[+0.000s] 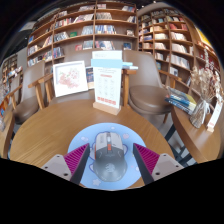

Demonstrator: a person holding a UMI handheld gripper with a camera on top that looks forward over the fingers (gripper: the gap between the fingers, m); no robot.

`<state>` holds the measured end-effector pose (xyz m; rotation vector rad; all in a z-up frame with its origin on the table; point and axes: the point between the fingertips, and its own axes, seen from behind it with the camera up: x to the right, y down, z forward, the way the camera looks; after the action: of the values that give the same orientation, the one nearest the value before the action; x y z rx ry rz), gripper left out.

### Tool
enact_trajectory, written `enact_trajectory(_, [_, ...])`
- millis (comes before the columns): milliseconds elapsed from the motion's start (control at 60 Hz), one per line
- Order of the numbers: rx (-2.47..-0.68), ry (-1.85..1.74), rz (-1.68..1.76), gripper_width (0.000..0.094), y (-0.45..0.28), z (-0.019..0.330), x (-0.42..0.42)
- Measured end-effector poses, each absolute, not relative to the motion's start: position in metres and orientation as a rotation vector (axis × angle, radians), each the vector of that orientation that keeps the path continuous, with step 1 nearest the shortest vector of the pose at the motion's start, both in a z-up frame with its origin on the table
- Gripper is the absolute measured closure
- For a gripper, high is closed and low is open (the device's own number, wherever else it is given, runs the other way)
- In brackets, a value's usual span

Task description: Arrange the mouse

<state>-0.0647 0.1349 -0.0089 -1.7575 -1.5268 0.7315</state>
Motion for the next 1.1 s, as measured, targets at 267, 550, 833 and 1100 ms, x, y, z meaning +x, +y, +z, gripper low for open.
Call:
enact_trajectory(267, [-1.67,-1.485,0.779,0.0087,0.119,0.077,0.012])
enact_trajectory(550, [-1.594,-1.497,0.849,0.0087,0.087,0.137,0.164])
enact_trajectory(833, [-1.509,-1.545,0.857,0.0084,0.067,0.146,0.257])
enact_trajectory(1100, [-1.495,-1.555,0.901,0.0084,0.063,0.151,0.283])
